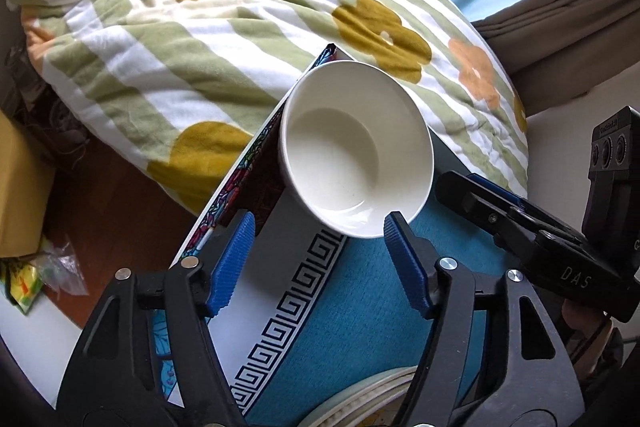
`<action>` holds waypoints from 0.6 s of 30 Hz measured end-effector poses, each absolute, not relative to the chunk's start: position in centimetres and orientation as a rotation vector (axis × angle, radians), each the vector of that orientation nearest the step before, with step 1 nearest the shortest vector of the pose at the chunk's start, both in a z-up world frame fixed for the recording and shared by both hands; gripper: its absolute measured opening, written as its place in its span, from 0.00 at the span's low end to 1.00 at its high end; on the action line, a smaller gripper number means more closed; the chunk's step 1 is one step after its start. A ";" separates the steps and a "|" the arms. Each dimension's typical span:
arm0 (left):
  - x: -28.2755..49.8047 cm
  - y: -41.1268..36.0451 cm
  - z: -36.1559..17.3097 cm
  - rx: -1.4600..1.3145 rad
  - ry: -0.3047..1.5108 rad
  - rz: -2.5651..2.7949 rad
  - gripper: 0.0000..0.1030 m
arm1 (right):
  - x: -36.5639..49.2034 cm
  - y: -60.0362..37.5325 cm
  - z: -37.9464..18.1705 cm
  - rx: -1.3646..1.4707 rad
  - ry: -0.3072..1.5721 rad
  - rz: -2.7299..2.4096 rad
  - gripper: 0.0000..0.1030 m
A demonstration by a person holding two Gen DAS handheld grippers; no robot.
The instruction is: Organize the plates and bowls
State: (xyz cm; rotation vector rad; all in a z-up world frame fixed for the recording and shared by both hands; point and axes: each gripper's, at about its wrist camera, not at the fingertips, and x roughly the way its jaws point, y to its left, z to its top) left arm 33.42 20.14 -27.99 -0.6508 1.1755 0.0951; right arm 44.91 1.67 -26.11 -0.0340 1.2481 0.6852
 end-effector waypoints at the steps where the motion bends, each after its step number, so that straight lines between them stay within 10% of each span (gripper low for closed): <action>1: 33.8 20.3 -28.4 -0.658 1.181 0.093 0.57 | 45.2 2.1 -26.6 -0.032 1.261 0.690 0.65; 8: 35.2 21.2 -30.4 -0.706 1.193 0.089 0.27 | 46.1 3.7 -29.2 -0.008 1.312 0.712 0.36; 18: 35.7 21.2 -30.4 -0.659 1.170 0.117 0.23 | 46.5 4.3 -30.4 0.008 1.302 0.696 0.19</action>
